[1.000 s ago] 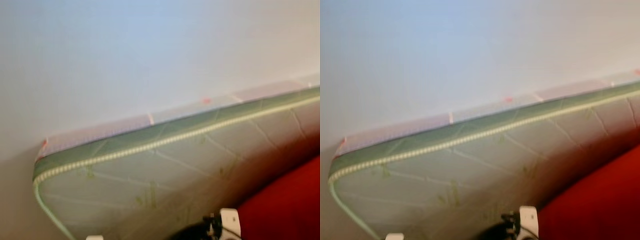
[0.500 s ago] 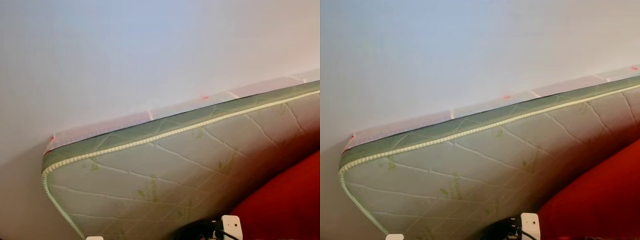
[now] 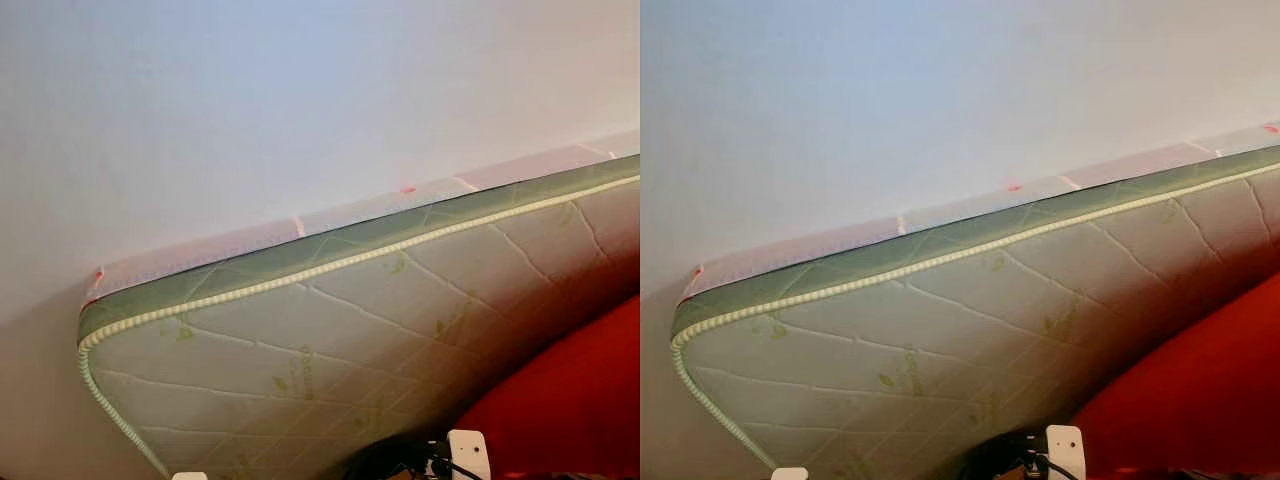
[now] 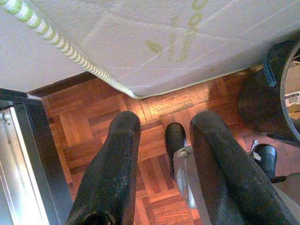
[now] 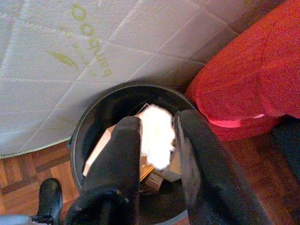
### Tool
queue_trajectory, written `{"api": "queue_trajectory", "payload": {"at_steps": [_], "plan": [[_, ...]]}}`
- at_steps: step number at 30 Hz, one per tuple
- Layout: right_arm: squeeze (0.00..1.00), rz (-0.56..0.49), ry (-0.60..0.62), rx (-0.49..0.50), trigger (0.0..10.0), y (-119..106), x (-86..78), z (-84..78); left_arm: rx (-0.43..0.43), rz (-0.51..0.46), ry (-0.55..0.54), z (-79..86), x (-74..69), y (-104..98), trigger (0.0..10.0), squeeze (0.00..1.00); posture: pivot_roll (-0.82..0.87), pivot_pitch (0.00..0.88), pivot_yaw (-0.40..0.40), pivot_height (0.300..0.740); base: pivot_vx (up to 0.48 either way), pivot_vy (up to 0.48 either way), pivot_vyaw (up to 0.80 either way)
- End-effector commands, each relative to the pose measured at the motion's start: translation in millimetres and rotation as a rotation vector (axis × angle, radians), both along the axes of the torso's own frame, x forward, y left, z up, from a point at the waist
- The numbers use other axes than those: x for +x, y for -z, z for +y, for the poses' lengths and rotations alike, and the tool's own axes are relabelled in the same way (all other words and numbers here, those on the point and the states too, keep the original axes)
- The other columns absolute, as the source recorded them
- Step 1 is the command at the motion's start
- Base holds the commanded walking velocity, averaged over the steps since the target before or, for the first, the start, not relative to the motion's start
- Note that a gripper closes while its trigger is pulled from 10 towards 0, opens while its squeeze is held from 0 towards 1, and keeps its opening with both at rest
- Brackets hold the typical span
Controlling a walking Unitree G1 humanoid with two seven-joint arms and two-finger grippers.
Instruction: Clean up the room
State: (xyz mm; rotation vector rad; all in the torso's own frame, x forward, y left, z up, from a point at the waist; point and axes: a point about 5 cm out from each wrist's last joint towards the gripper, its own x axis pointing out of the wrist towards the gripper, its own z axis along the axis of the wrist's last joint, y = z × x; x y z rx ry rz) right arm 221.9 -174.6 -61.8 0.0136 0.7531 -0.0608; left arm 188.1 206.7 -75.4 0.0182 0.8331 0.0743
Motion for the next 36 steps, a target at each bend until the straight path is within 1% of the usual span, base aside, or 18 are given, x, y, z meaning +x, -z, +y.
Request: {"api": "queue_trajectory", "payload": {"at_steps": [1, 7, 8, 9, 10, 11, 12, 26, 36], "plan": [[1.00, 0.005, 0.006, -0.003, 10.0, 1.1, -1.9, -0.8, 0.012, 0.021, 0.016, 2.4, -4.8, 2.1, 10.0, 0.00, 0.08, 0.043, 0.031, 0.740, 0.000, 0.000, 0.00], [1.00, 0.002, 0.005, -0.007, 10.0, 0.8, -1.3, 0.0, 0.012, 0.023, 0.017, 2.6, -5.3, 2.3, 10.0, 0.00, 0.08, 0.043, 0.032, 0.740, 0.000, 0.000, 0.00], [0.99, 0.001, 0.005, -0.006, 10.0, 0.7, -1.2, 0.3, 0.012, 0.023, 0.017, 2.8, -5.3, 2.3, 10.0, 0.00, 0.08, 0.043, 0.032, 0.740, 0.000, 0.000, 0.00], [0.96, 0.000, 0.003, -0.002, 10.0, 0.6, -1.0, 0.6, 0.012, 0.023, 0.017, 2.9, -5.2, 2.3, 10.0, 0.00, 0.08, 0.043, 0.032, 0.740, 0.000, 0.000, 0.00], [0.84, 0.001, 0.000, 0.004, 10.0, 0.7, -1.0, 1.3, 0.012, 0.023, 0.016, 3.0, -5.1, 2.2, 10.0, 0.00, 0.08, 0.043, 0.033, 0.740, 0.000, 0.000, 0.00], [0.03, 0.003, -0.007, 0.008, 10.0, 0.7, -0.9, 2.1, 0.012, 0.024, 0.016, 3.1, -5.0, 2.2, 10.0, 0.00, 0.08, 0.043, 0.033, 0.740, 0.000, 0.000, 0.00], [0.00, 0.004, -0.011, 0.010, 10.0, 0.8, -0.8, 2.6, 0.012, 0.024, 0.016, 3.0, -4.9, 2.1, 10.0, 0.00, 0.08, 0.042, 0.033, 0.740, 0.000, 0.000, 0.00], [0.00, 0.026, -0.019, 0.019, 10.0, 4.5, -6.7, 3.1, -0.004, 0.020, 0.019, -0.9, -3.3, 2.1, 10.0, 0.00, 0.07, 0.035, 0.032, 0.740, 0.000, 0.000, 0.00], [0.00, 0.029, -0.034, 0.014, 10.0, 4.5, -6.4, 4.7, -0.012, 0.019, 0.016, -1.8, -4.2, 2.5, 10.0, 0.00, 0.07, 0.033, 0.030, 0.740, 0.000, 0.000, 0.00]]}}
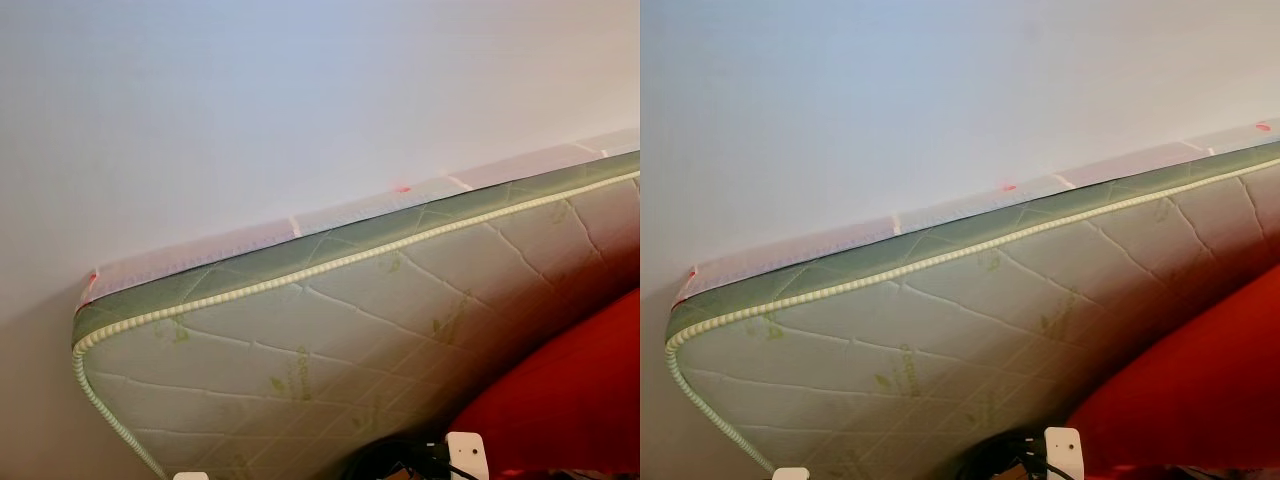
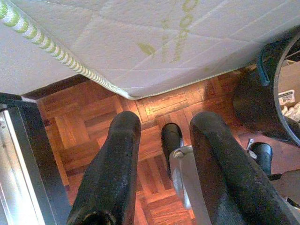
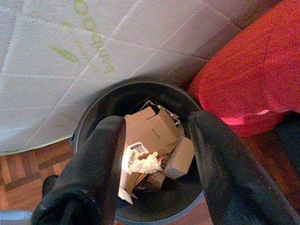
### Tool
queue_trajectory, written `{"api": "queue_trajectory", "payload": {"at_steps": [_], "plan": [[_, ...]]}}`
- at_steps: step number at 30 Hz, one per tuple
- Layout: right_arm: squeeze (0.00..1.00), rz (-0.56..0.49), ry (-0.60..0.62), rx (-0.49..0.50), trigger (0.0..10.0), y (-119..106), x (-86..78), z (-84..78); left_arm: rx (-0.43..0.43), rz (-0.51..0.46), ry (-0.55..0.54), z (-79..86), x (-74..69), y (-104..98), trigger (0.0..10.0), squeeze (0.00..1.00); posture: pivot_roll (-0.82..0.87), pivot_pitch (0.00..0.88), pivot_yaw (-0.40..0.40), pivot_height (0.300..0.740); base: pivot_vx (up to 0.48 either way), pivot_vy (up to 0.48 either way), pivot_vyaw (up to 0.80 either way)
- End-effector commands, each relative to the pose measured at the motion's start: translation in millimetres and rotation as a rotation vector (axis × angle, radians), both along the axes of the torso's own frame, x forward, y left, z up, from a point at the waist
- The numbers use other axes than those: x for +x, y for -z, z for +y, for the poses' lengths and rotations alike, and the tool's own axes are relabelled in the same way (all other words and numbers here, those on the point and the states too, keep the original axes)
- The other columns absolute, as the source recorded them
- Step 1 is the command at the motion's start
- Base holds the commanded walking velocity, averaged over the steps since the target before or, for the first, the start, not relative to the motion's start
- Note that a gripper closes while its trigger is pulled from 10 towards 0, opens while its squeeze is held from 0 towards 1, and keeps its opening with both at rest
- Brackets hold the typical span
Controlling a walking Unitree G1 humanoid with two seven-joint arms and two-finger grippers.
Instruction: Clean up the room
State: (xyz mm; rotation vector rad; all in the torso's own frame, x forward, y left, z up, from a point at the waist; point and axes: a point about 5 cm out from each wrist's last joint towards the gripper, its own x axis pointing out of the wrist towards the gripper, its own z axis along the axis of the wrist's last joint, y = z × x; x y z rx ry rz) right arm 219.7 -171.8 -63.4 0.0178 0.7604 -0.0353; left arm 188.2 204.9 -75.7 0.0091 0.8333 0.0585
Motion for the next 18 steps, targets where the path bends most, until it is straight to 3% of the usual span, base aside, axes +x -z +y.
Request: {"api": "queue_trajectory", "payload": {"at_steps": [1, 12, 18], "plan": [[0.00, 0.023, -0.014, -0.001, 10.0, 3.1, -4.5, 1.5, 0.001, 0.020, 0.006, -0.4, -4.8, 2.6, 10.0, 0.00, 0.07, 0.031, 0.028, 0.740, 0.000, 0.000, 0.00], [0.00, 0.026, -0.023, -0.008, 10.0, 4.3, -7.2, -1.2, -0.005, 0.028, 0.009, -1.5, -7.4, 4.1, 10.0, 0.00, 0.06, 0.017, 0.026, 0.740, -0.022, 0.000, 0.00], [0.00, 0.028, -0.030, -0.010, 10.0, 4.8, -8.0, -0.1, -0.006, 0.034, 0.013, -1.9, -8.8, 4.9, 10.0, 0.00, 0.05, 0.012, 0.030, 0.740, -0.252, 0.000, 0.00]]}}
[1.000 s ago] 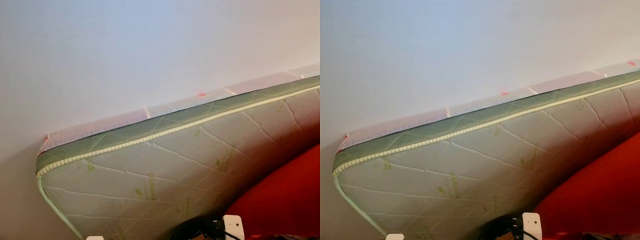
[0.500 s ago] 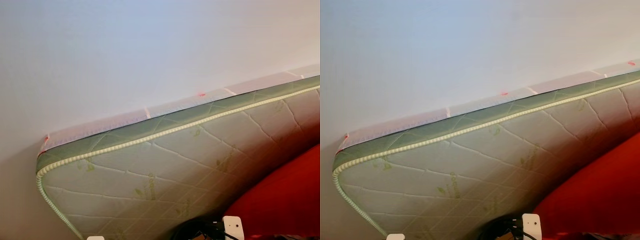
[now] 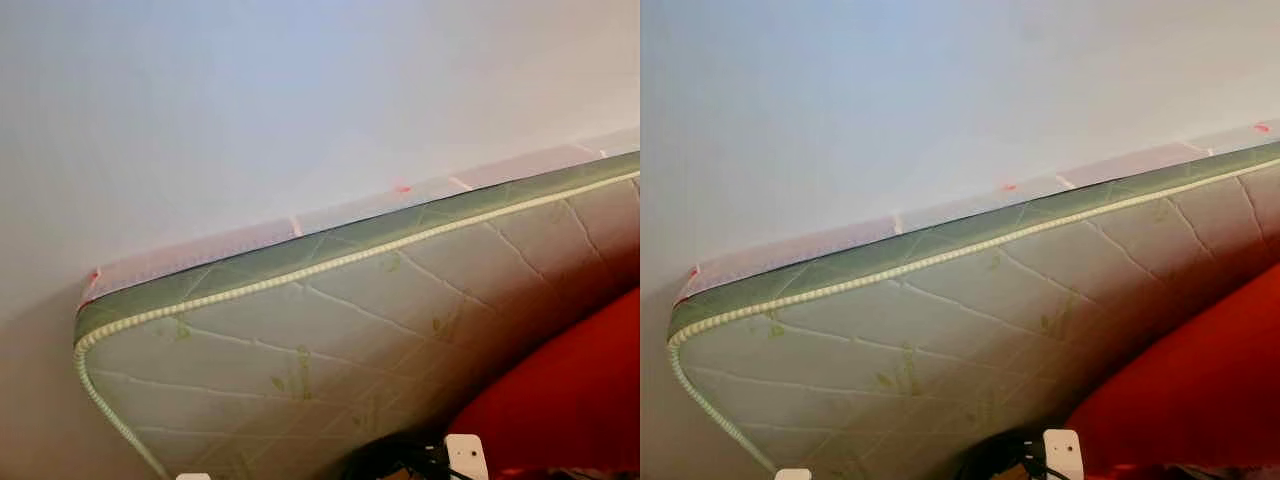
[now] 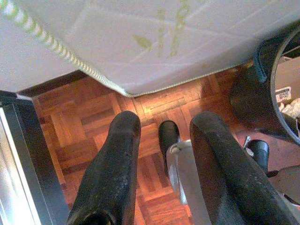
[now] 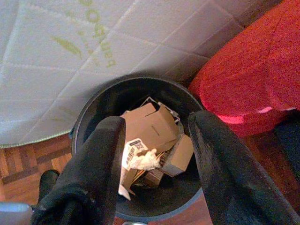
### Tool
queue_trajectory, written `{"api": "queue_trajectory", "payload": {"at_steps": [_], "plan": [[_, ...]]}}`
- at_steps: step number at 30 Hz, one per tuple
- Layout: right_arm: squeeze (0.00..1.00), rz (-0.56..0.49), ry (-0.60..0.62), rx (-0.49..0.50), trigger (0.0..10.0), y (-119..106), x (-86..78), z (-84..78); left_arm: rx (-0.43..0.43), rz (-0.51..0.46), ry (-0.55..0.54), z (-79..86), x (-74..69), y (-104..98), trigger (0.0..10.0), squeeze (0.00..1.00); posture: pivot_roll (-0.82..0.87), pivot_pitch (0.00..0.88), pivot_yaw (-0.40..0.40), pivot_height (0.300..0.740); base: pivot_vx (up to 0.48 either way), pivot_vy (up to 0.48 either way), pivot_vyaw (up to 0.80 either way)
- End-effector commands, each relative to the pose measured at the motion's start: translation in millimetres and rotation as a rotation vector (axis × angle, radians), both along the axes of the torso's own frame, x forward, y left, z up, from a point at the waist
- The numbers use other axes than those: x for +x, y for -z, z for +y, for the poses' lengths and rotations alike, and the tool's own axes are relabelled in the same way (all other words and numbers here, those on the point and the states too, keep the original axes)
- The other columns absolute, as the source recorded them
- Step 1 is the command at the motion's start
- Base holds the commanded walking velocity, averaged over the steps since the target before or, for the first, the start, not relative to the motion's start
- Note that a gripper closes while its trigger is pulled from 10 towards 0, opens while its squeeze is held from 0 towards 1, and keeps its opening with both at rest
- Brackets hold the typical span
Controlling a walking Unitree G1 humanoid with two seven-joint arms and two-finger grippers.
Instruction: Clean up the room
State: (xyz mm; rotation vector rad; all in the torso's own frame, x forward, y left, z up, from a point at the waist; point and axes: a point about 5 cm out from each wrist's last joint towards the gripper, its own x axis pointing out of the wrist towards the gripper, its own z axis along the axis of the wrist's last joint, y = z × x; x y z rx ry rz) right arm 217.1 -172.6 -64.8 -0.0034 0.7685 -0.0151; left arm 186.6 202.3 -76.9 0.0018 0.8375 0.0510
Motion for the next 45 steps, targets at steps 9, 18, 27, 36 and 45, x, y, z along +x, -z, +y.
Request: {"api": "queue_trajectory", "payload": {"at_steps": [9, 18, 27, 36, 45], "plan": [[0.00, 0.023, -0.012, 0.002, 10.0, 4, -5.4, 2.5, 0.002, 0.031, 0.011, -0.6, -7.2, 4, 10.0, 0.00, 0.05, 0.013, 0.031, 0.740, -0.179, 0.000, 0.00], [0.00, 0.020, -0.012, 0.005, 10.0, 3, -4.5, 3.7, 0.003, 0.030, 0.012, -0.1, -6.6, 4, 10.0, 0.00, 0.05, 0.016, 0.034, 0.740, -0.122, 0.000, 0.00], [0.00, 0.023, -0.010, 0.009, 10.0, 4, -5.4, 3.1, 0.012, 0.033, 0.013, 0.6, -6.9, 4, 10.0, 0.00, 0.06, 0.019, 0.030, 0.740, -0.122, 0.000, 0.00], [0.00, 0.023, 0.009, 0.035, 10.0, 4, -6.0, 1.3, 0.004, 0.041, 0.006, 0.4, -7.4, 4, 10.0, 0.00, 0.06, 0.017, 0.023, 0.740, 0.000, 0.000, 0.00], [0.00, 0.044, 0.021, 0.038, 10.0, 8, -15.5, -9.8, -0.011, 0.046, 0.005, -4.0, -6.8, 5, 10.0, 0.00, 0.06, 0.011, 0.014, 0.740, 0.000, 0.000, -0.68]]}}
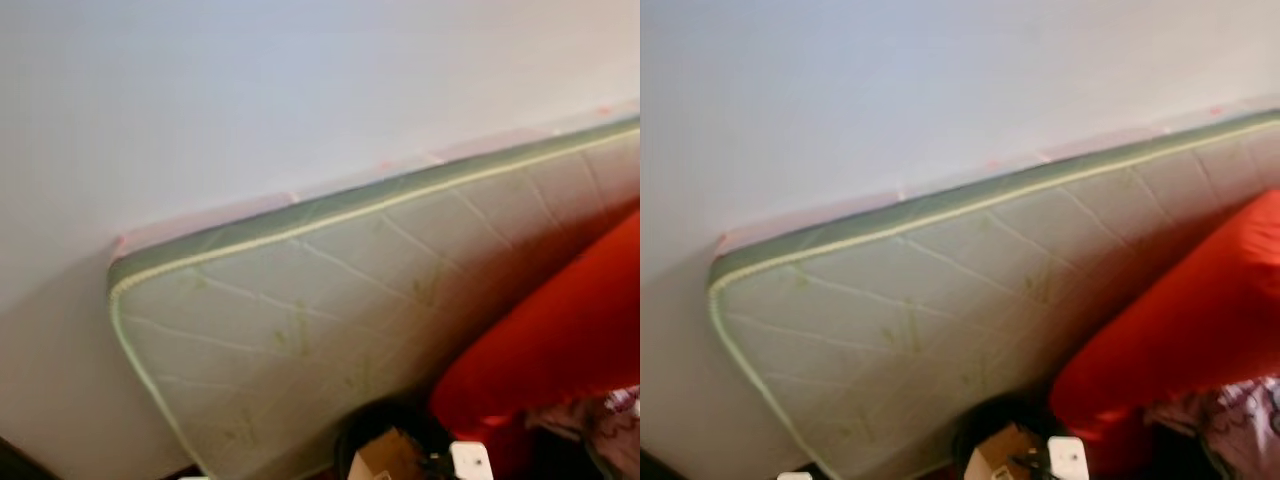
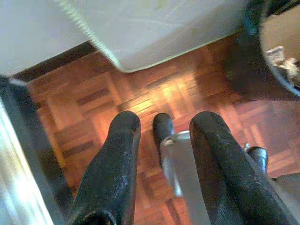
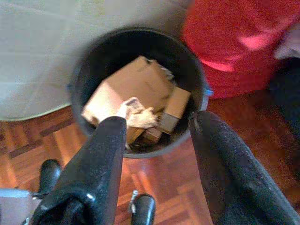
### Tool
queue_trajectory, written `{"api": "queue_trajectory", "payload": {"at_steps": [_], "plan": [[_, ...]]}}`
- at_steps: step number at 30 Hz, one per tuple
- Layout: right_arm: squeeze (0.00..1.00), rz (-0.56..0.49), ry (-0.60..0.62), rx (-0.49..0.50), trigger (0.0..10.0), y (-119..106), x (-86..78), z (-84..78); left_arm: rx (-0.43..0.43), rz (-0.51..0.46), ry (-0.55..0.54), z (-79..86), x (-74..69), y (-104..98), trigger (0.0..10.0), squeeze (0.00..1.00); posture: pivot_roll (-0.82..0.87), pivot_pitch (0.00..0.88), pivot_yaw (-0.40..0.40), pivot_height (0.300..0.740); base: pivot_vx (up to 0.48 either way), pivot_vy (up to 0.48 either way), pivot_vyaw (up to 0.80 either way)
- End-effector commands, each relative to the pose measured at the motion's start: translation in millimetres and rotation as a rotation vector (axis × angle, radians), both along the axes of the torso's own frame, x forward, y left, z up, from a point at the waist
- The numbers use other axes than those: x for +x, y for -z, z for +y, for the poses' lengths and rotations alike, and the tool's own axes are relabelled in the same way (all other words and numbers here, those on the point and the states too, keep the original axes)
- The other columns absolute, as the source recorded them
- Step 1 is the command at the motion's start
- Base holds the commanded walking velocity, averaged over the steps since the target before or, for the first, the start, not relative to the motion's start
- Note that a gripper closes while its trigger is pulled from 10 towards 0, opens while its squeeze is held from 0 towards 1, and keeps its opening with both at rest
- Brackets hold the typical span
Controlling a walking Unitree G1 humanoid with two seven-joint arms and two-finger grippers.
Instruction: Clean up the room
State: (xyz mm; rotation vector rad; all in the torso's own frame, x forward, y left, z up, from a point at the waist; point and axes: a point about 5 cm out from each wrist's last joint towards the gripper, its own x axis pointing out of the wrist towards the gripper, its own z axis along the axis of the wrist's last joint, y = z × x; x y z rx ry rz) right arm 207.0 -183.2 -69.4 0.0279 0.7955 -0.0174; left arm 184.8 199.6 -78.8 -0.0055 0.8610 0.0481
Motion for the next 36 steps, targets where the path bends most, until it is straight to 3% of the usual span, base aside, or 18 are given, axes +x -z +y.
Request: {"api": "queue_trajectory", "payload": {"at_steps": [1, 11, 20, 27, 36], "plan": [[0.00, 0.020, 0.006, 0.008, 10.0, 4, -6.3, -0.7, -0.013, 0.017, -0.005, -2.6, -4.3, 3, 10.0, 0.00, 0.06, 0.007, 0.008, 0.740, 0.000, 0.000, -0.78], [0.00, 0.032, 0.003, -0.001, 10.0, 4, -7.2, -5.8, 0.012, 0.016, 0.023, -3.7, -0.5, 1, 10.0, 0.00, 0.07, 0.001, 0.005, 0.740, 0.000, 0.000, -0.77], [0.00, 0.030, 0.015, 0.014, 10.0, 6, -10.6, 4.7, 0.029, 0.031, 0.038, 2.3, -4.1, 2, 10.0, 0.00, 0.06, 0.009, 0.028, 0.740, 0.000, -0.480, -0.26], [0.00, 0.046, 0.035, 0.014, 10.0, 9, -15.2, 0.8, 0.029, 0.032, 0.042, 2.2, -5.0, 2, 10.0, 0.00, 0.06, 0.017, 0.029, 0.740, 0.000, -0.069, 0.00], [0.00, 0.044, 0.032, 0.013, 10.0, 8, -16.5, -3.3, 0.029, 0.027, 0.034, 6.3, -5.8, 2, 10.0, 0.00, 0.06, 0.027, 0.028, 0.740, 0.000, -0.480, -0.72]]}}
